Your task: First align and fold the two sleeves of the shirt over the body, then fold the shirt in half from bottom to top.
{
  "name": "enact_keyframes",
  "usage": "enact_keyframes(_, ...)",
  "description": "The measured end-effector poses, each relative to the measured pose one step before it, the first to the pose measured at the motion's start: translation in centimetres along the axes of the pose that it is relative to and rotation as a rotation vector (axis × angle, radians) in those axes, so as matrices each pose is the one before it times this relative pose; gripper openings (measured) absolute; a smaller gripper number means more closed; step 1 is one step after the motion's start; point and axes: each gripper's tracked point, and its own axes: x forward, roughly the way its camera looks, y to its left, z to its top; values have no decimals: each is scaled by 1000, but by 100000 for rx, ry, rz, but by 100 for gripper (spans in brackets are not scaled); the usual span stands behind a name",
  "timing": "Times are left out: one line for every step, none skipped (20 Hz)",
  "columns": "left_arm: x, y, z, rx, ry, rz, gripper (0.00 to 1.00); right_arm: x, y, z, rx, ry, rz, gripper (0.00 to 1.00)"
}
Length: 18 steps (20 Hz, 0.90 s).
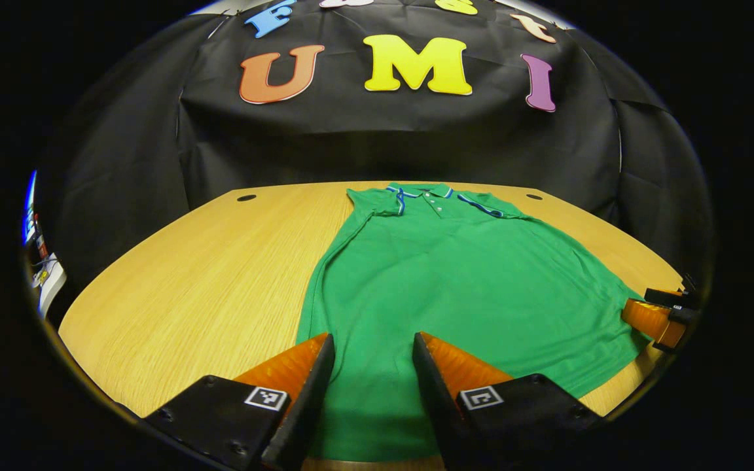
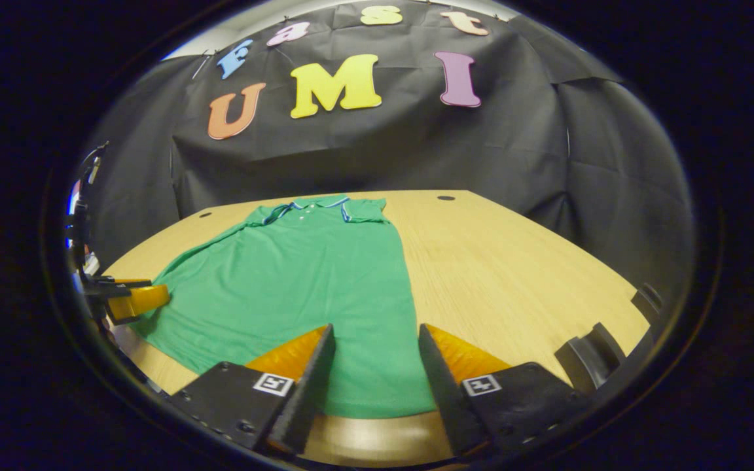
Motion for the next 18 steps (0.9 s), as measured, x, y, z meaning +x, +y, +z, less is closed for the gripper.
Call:
enact_keyframes(365, -541, 179, 1274, 1257, -2366, 71, 297, 133, -32, 604, 1525, 257, 72)
enact_keyframes(-6, -174, -185, -534, 2085, -486, 63, 25, 225, -164, 397, 2626, -25, 60)
enact_keyframes(17, -267, 103, 1472, -276, -959, 48, 149, 181, 207, 289, 1254, -91, 53)
enact_keyframes(-136, -291, 35, 1973, -442, -1490, 45, 194, 451, -169, -264, 2433, 194, 45)
enact_keyframes(-18, -142, 89, 364, -775, -724, 31, 172, 347, 259, -692, 175, -66, 37)
enact_keyframes(149, -223, 8, -70, -160, -1149, 27, 42, 381, -139, -1434, 1445, -485, 24)
enact_keyframes(17, -331, 49, -2740, -1205, -2130, 18, 20, 41, 131, -2349, -484, -2162, 16)
enact_keyframes(-20, -282, 24, -3070, -1077, -1327, 12, -86, 46, -101, -3100, 735, -1759, 12)
enact_keyframes(181, -23, 294, -1403, -2569, -1393, 8, -12, 96, 130, -1758, -343, -832, 12)
enact_keyframes(121, 39, -12, -722, -126, -793, 8, -43, 247, 53, 631, 1087, -133, 14)
enact_keyframes(-15, 18, 73, -1228, -844, -926, 7, 38, -117, -45, 224, 64, -52, 4)
enact_keyframes(90, 9, -25, -1792, -110, -1029, 6, -51, 4, -17, -711, 855, -117, 4)
enact_keyframes(95, -36, 106, -2165, -626, -1192, 6, -124, 139, 37, 631, 580, 366, 2)
enact_keyframes(108, -56, 30, -1757, -413, -1301, 6, -59, 11, 21, 1610, 992, 346, 1)
enact_keyframes(-116, 3, 95, -1096, -583, -1135, 6, 23, -110, 205, 2981, 616, -100, 1)
enact_keyframes(-74, 7, 120, -826, -542, -755, 6, 104, -27, 203, 2910, 566, -483, 1)
enact_keyframes(-89, 73, 17, -450, -520, -501, 6, 120, 56, -27, 1879, 1008, -704, 0)
enact_keyframes(-135, -54, 49, -236, -309, -545, 6, 27, 99, 67, -66, 782, -1147, 1)
